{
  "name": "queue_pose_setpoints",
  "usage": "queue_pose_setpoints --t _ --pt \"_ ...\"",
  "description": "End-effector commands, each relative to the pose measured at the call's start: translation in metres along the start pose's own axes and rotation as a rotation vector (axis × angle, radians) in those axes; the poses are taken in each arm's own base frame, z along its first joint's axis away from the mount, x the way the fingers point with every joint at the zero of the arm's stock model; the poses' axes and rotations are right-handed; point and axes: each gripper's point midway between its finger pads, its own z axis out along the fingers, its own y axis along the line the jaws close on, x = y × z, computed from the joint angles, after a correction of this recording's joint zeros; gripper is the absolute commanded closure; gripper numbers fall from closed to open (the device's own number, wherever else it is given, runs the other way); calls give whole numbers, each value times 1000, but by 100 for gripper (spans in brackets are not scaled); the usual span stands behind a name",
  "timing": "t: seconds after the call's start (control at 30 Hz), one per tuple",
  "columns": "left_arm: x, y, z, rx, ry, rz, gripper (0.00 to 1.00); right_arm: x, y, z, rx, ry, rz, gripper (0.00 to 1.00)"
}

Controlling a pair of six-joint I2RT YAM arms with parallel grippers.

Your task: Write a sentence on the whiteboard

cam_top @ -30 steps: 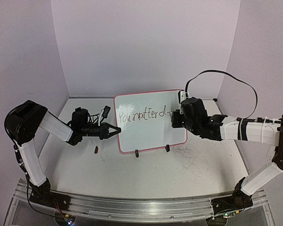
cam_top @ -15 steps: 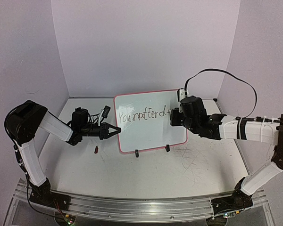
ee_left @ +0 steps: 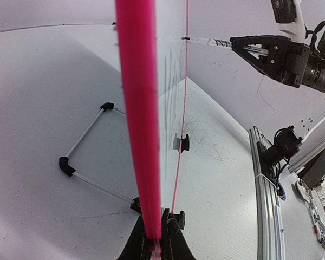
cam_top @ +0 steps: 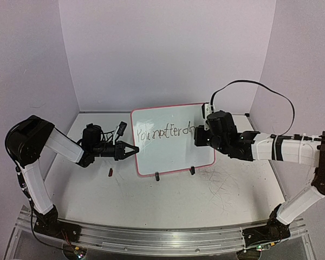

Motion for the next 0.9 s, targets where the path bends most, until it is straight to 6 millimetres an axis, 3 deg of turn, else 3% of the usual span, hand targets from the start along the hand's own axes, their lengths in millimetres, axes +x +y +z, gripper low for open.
queue_pose_setpoints --t 0.0,0.43,0.63,0.87 --pt "-8 10 3 -71 -4 37 100 8 -4 -5 5 32 7 100" --pt "-7 10 3 -72 -2 38 100 -7 -19 -14 92 0 -2 100" --pt "-7 10 4 -71 -1 37 100 -24 -12 -25 21 -66 28 100" --pt "-8 9 3 -70 -4 41 100 -22 -16 -16 26 -56 39 100"
